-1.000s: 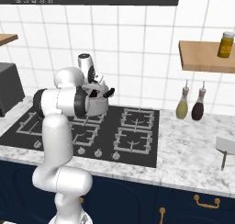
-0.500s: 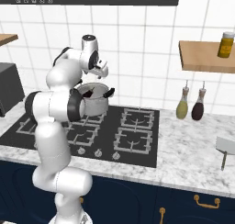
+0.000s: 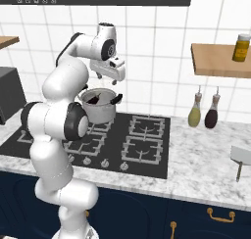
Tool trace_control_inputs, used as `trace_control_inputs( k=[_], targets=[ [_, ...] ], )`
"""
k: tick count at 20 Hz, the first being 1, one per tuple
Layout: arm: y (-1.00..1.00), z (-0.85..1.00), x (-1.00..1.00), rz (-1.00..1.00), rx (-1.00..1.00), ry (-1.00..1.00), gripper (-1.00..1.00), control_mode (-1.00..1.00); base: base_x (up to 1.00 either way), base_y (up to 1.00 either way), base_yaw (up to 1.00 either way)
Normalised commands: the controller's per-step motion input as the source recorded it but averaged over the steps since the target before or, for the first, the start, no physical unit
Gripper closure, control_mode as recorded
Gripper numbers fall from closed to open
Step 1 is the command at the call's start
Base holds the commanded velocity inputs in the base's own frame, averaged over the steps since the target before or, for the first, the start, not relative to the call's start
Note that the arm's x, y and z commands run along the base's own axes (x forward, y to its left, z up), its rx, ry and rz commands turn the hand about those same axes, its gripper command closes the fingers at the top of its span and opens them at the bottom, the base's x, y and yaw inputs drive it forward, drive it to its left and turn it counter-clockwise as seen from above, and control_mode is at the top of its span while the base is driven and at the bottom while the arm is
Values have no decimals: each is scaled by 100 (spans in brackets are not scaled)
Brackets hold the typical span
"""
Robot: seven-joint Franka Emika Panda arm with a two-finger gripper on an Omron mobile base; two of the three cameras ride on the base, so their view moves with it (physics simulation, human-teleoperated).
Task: Put the avocado and eggplant in the pot. Retrieve the spatula and lightly stir the vegetables in the pot.
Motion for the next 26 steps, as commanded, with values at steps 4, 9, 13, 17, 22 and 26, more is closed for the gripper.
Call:
trace_control_inputs(
  k=[4, 9, 13, 17, 22, 26],
  targets=[
    [-75, -28, -86, -11, 0, 29, -100, -100, 0, 0, 0],
    [0, -9, -86, 0, 3, 16, -100, -100, 0, 0, 0],
    [12, 0, -64, 1, 0, -1, -100, -100, 0, 0, 0],
    [2, -3, -4, 0, 0, 0, -100, 100, 0, 0, 0],
    [0, 0, 0, 0, 0, 0, -100, 100, 0, -68, 0],
    [0, 0, 0, 0, 0, 0, -100, 100, 0, -94, 0]
  ],
)
